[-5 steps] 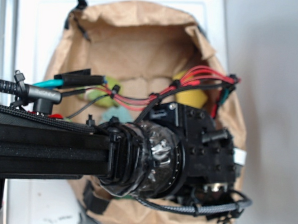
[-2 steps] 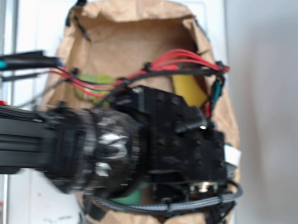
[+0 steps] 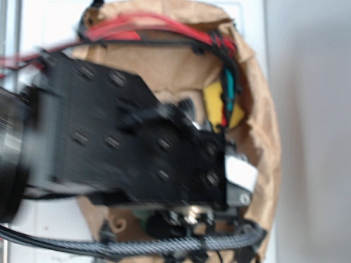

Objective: Grab the blue cloth.

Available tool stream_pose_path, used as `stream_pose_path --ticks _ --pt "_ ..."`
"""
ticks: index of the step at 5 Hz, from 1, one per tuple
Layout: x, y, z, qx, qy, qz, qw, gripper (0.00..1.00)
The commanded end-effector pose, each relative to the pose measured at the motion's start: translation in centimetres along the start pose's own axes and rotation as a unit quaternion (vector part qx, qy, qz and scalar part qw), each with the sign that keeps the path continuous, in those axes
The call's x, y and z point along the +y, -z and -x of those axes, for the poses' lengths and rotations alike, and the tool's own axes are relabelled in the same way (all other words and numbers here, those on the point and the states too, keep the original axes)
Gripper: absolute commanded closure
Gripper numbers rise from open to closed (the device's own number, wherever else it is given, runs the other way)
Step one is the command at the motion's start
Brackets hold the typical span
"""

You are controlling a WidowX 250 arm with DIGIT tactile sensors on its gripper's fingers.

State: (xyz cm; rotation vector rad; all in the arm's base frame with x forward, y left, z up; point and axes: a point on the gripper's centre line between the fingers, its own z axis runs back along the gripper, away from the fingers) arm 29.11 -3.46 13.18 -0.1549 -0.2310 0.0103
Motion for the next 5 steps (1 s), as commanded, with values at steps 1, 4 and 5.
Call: stream_pose_path --ticks 1,4,5 --pt "4.0 -5.9 0.2 -0.031 -0.053 -0.017 0.998 1.0" --pt "6.0 -10.5 0.6 -0.061 -0.111 -0.087 0.988 1.0" --pt "5.9 -11.1 0.9 -0.07 -0.108 -0.085 0.988 1.0"
